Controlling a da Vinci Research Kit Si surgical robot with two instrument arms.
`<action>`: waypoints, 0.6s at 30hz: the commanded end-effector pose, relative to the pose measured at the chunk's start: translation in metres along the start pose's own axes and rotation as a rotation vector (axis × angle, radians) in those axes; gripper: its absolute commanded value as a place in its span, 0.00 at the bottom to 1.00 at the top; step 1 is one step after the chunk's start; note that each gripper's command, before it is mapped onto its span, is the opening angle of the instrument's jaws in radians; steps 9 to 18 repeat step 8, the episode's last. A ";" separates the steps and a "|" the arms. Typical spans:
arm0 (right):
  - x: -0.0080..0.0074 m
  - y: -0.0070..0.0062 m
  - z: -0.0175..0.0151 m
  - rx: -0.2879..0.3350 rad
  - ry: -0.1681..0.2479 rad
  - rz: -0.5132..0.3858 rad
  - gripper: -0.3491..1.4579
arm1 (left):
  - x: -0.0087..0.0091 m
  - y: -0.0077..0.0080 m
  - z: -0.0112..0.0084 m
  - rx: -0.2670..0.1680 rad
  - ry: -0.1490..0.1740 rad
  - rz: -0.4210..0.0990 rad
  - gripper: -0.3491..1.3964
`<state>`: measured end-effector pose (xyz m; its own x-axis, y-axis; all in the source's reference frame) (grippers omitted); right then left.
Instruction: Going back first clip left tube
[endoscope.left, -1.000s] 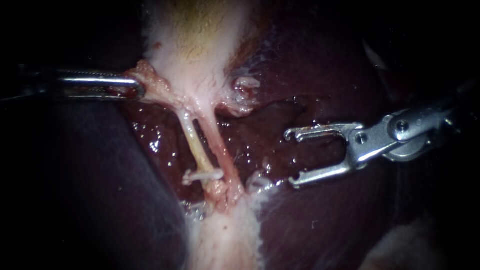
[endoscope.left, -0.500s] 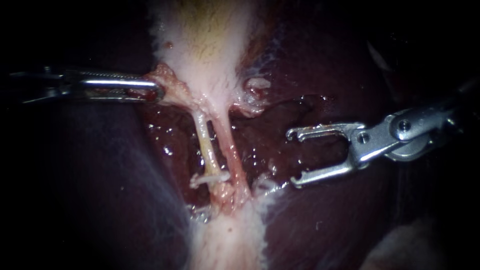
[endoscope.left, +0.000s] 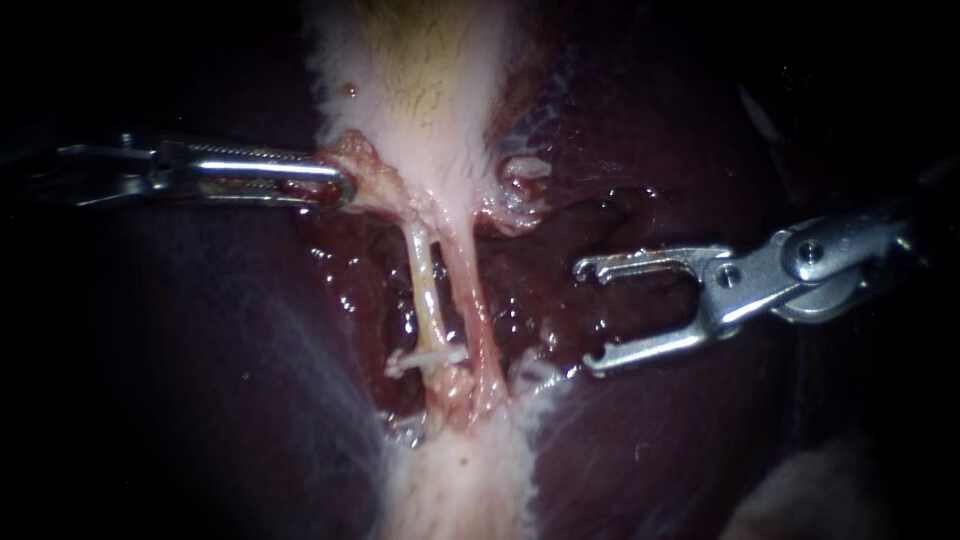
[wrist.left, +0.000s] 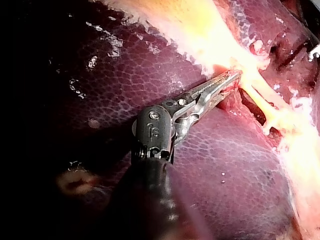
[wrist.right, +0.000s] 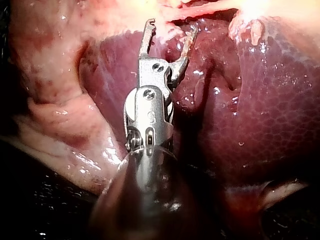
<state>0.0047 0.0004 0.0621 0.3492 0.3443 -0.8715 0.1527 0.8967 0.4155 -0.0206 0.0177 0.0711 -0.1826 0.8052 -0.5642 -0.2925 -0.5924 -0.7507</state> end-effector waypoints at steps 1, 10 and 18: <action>0.0000 0.0000 0.0000 0.000 0.000 0.000 0.47 | 0.0000 0.0000 0.0000 0.000 0.001 0.001 0.00; 0.0000 0.0000 0.0000 0.000 0.000 0.000 0.47 | 0.0000 0.0000 0.0000 0.001 0.001 0.001 0.00; 0.0000 0.0000 0.0000 0.000 0.000 0.000 0.47 | 0.0000 0.0000 0.0000 0.001 0.001 0.001 0.00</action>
